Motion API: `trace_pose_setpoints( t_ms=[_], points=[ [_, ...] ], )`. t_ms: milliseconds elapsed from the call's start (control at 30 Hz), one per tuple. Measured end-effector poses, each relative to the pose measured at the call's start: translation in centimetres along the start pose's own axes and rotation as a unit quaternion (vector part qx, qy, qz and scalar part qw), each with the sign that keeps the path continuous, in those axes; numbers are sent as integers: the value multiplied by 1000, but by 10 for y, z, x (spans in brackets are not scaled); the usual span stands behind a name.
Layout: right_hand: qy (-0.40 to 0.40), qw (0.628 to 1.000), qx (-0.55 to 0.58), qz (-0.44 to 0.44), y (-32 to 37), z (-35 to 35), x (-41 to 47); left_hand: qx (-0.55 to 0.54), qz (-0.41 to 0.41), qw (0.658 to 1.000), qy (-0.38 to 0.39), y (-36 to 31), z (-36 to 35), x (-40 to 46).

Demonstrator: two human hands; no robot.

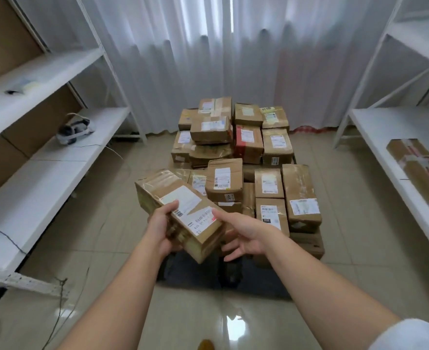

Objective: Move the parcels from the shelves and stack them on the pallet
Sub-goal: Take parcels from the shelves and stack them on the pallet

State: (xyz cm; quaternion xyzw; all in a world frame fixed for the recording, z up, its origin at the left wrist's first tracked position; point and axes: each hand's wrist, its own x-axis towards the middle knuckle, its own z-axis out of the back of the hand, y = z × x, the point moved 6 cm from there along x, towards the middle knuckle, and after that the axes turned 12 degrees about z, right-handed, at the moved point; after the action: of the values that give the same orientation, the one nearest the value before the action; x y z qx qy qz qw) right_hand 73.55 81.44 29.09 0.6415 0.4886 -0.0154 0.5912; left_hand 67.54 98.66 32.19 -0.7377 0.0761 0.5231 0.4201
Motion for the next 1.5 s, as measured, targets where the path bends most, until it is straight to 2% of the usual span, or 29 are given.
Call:
trace_pose_setpoints(
  t_ms=[133, 267, 367, 433, 533, 600, 800, 1167, 1300, 1500],
  points=[
    [-36, 998, 60, -9, 15, -22, 46, -11, 18, 998, 51, -45, 10, 41],
    [-42, 992, 116, 16, 30, -49, 87, -8, 18, 998, 53, -83, 21, 74],
    [-93, 987, 125, 29, 37, -51, 108, 5, 28, 998, 57, -96, 25, 95],
    [-118, 986, 113, 23, 39, -46, 121, -27, 35, 998, 42, -102, 35, 111],
    [-142, 986, 81, 2, 35, -35, 139, -78, 14, 996, -45, -117, 61, 136],
    [-147, 986, 78, -9, 36, -31, 151, -65, 4, 994, -82, -129, 76, 149],
    [-157, 984, 76, 26, 80, -28, 211, -31, 13, 994, -101, -178, 84, 186],
    [-217, 970, 70, 78, 190, 3, 311, -19, -13, 993, -114, -295, 39, 238],
    [-290, 946, 48, 134, 228, 24, 352, 39, -32, 995, -92, -344, 9, 267],
    [-358, 923, 56, 132, 246, 49, 423, 128, 3, 990, -53, -393, -28, 353]
  ],
)
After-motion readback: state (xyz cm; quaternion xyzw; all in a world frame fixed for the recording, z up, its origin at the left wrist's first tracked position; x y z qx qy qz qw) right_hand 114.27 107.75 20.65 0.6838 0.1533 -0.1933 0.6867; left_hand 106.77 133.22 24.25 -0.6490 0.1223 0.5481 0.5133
